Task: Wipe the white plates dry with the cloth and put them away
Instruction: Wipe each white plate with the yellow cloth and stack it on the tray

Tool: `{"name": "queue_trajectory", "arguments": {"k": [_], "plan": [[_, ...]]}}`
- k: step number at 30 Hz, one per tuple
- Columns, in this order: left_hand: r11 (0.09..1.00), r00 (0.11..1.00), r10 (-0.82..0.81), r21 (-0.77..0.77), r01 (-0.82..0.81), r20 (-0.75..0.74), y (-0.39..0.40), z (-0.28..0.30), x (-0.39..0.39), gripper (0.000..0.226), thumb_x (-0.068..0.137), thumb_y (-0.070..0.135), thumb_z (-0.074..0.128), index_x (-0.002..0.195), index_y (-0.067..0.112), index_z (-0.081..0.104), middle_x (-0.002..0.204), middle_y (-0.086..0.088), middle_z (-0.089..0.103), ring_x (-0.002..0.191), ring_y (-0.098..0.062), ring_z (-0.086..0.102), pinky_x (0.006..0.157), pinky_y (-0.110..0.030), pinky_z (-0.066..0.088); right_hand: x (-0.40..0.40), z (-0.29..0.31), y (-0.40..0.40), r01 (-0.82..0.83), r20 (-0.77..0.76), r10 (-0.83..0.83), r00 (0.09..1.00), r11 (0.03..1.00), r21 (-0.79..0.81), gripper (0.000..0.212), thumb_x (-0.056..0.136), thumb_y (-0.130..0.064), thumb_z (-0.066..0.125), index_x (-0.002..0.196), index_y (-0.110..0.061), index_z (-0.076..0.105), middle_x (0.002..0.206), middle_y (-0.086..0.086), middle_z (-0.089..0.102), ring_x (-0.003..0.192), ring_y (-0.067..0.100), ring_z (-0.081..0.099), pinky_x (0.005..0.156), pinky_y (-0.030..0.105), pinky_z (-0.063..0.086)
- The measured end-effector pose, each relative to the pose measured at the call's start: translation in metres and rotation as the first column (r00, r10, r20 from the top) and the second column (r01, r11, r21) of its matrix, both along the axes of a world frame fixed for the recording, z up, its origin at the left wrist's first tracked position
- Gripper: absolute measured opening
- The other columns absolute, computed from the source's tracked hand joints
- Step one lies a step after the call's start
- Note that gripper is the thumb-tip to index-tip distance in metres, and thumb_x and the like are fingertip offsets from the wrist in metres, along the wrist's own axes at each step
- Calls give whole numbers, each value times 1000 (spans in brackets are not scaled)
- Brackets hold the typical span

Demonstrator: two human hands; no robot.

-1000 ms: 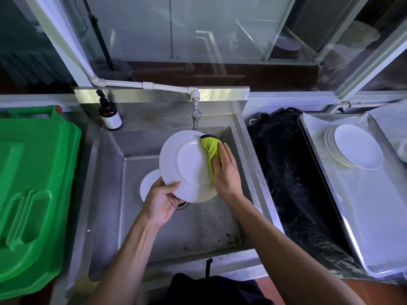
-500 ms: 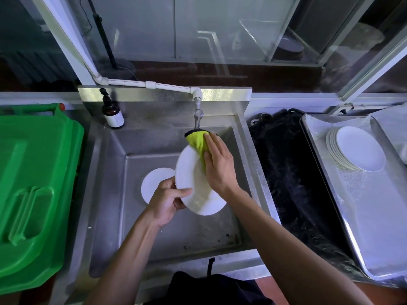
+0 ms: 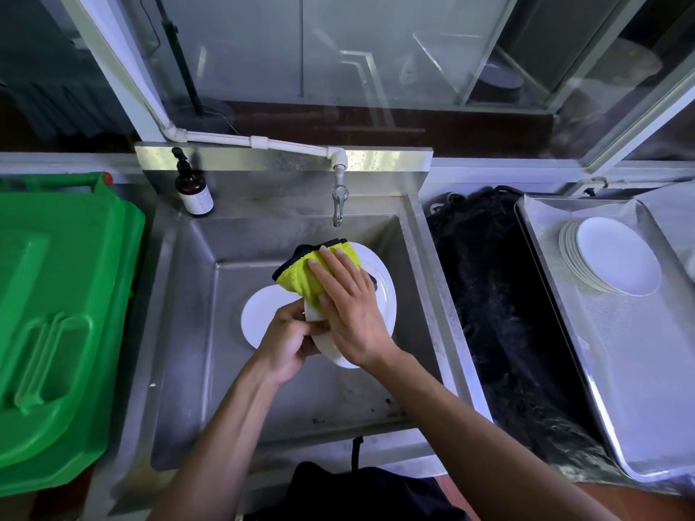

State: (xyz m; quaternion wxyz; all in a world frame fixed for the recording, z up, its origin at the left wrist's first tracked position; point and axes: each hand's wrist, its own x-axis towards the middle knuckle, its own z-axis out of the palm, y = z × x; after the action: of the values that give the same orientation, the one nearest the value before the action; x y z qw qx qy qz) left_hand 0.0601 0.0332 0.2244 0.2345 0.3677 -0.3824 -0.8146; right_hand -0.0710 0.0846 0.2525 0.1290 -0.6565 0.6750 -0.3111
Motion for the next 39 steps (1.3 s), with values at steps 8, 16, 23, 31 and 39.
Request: {"name": "queue_trajectory", "arguments": {"k": [8,16,23,31,39], "plan": [[1000,999,-20,9,20,40,-3,6,3,38,70,10,72,108,7,70,101,-15,71,88,-30,67,66,-33,52,-26,0,-18,-22,-75,19,997,999,-30,47,108,-17,39,155,-11,38,164,7,30,154,27,22,120,50,25],[997,995,82,-2,-82,51,5,7,3,48,67,10,70,113,0,63,99,-16,68,84,-35,62,69,-40,40,-37,-14,-27,291,85,-297,951,954,76,49,109,-19,38,157,-14,32,165,5,27,152,23,27,118,47,30],[995,995,99,2,-99,32,9,6,-2,35,69,10,70,104,11,71,99,-18,70,84,-37,63,68,-39,39,-30,-19,-13,420,176,-450,876,889,181,51,110,-26,31,160,-21,25,168,-1,18,154,18,18,120,49,26],[991,992,125,37,-126,32,10,6,-12,27,75,8,71,101,12,76,105,-18,73,89,-35,65,76,-41,47,-4,-21,11,437,171,-503,847,843,313,54,111,-25,29,162,-22,14,171,-4,4,157,16,6,123,44,19],[982,988,156,108,-154,-17,2,5,-22,27,94,0,57,109,12,75,107,-11,76,86,-23,72,65,-29,56,15,-18,19,401,182,-451,874,880,255,52,111,-27,31,161,-21,21,169,-4,15,155,12,13,120,45,25]]}}
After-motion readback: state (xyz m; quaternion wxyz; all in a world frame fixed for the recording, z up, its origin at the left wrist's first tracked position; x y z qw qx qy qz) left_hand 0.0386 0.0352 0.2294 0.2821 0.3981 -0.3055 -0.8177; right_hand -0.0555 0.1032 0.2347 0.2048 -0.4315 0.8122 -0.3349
